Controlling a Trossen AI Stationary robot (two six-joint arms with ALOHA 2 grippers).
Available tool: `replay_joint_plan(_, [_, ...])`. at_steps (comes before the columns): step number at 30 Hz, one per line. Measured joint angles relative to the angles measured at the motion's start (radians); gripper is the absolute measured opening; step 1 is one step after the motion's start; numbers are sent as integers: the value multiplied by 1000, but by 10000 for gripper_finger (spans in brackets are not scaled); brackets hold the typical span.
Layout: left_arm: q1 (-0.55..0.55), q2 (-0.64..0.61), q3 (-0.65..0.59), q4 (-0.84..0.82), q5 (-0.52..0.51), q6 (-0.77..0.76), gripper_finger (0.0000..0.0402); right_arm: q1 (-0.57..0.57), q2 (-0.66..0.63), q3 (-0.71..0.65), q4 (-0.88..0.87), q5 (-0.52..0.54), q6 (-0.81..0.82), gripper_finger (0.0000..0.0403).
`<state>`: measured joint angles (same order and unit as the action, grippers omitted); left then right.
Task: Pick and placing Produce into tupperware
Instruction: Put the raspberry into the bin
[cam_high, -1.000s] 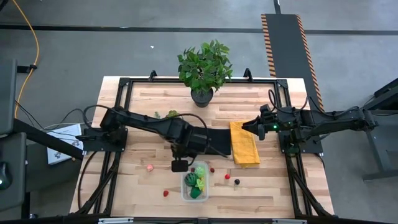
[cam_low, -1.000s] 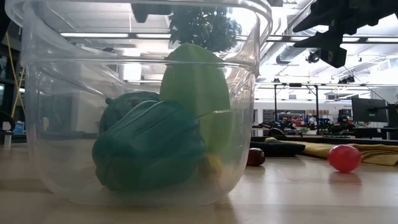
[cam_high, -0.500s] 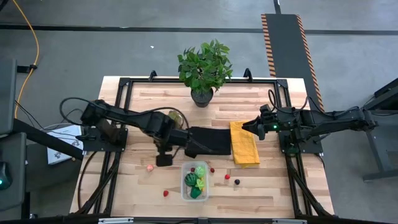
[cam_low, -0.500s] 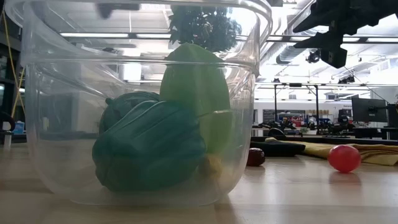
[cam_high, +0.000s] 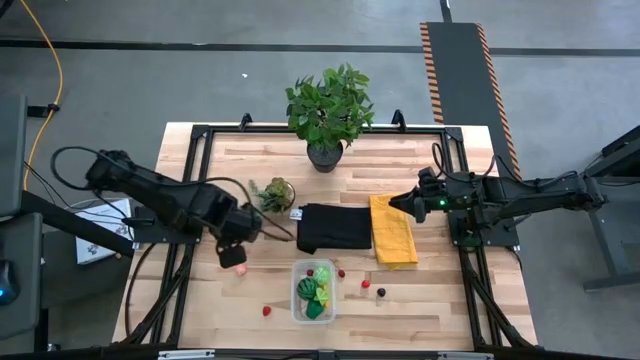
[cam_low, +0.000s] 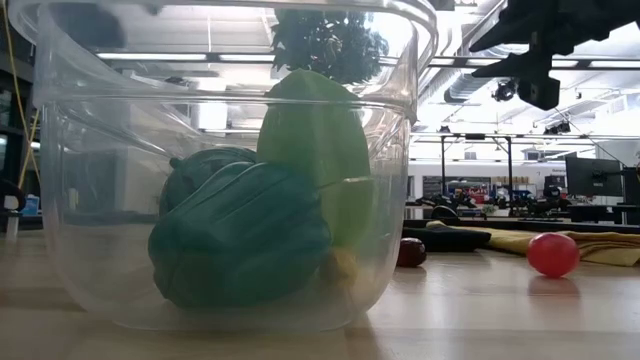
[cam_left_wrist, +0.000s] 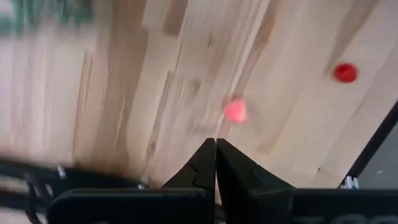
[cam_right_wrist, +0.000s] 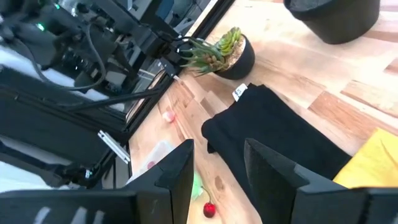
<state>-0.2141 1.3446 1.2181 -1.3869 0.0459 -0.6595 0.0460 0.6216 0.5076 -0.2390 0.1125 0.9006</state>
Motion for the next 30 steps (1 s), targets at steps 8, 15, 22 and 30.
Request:
replay_joint_plan(8, [-11,-154,-197,4,53,-344,3,0,0,0,4,32,25,133])
replay_joint_plan(15, [-11,-248,-364,11,183,-706,1,0,0,0,4,33,26,133])
replay_joint_plan(22, [-11,-277,-464,138,251,-815,1,0,0,0,-2,32,17,133])
replay_joint_plan(30, [-96,-274,-465,276,136,-968,1,0,0,0,-5,31,-9,133])
